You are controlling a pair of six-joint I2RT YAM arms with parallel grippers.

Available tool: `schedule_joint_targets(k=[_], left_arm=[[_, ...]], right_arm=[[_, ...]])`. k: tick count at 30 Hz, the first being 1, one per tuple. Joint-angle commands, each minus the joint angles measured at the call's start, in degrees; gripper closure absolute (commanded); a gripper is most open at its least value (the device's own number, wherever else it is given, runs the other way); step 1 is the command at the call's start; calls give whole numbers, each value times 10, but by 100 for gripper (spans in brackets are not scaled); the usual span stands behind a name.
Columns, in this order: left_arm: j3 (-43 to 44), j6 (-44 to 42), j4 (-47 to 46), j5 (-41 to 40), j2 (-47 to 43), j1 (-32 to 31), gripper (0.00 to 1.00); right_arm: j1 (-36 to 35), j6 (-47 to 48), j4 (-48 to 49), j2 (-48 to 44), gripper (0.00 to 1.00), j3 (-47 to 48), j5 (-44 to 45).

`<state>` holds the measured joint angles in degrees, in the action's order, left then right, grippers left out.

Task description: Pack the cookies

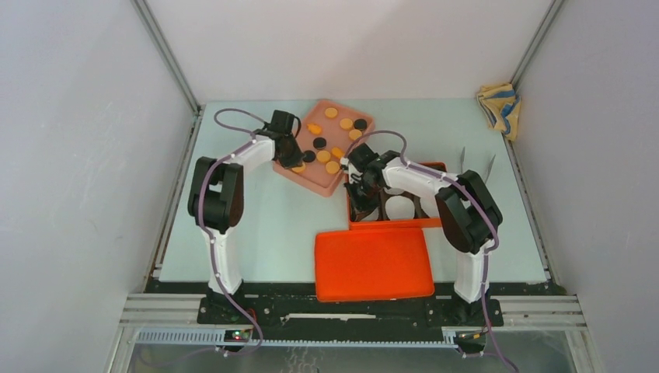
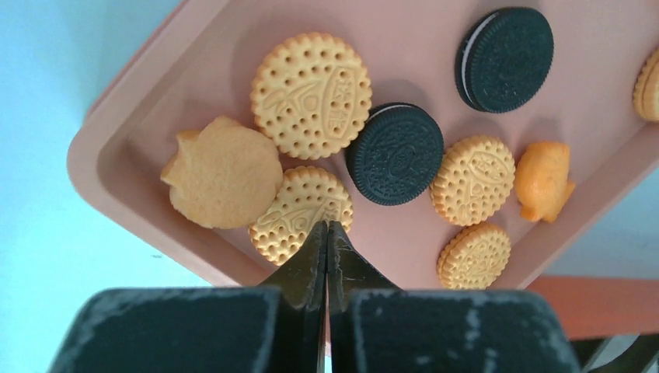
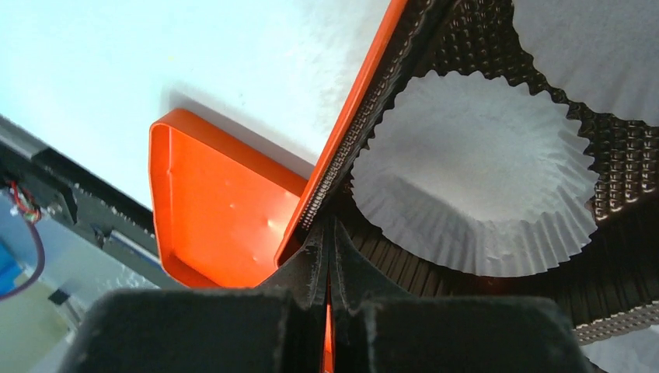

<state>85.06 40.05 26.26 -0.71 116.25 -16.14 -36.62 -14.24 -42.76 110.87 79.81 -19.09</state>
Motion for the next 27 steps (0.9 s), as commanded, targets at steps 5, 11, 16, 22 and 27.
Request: schedule_joint_targets(k=[5,11,16,22,27], left_arm=[[77,-17,70,2,64,57,100],[82,-33,80,20,60,73,100],[77,-47,42,76,30,73,100],[47,-34,19,62,-83,70,100],[32,-14,32,47,-221,68,100]], right_arm=[[-82,-16,-17,16,100,0,-84],[-143,-19,-24,37,100,31,-90],[-179,-20,-36,65,100,88,-103],[-188,-23,-43,91,100,139,-124],[-198,-17,-47,119,100,167,-149]])
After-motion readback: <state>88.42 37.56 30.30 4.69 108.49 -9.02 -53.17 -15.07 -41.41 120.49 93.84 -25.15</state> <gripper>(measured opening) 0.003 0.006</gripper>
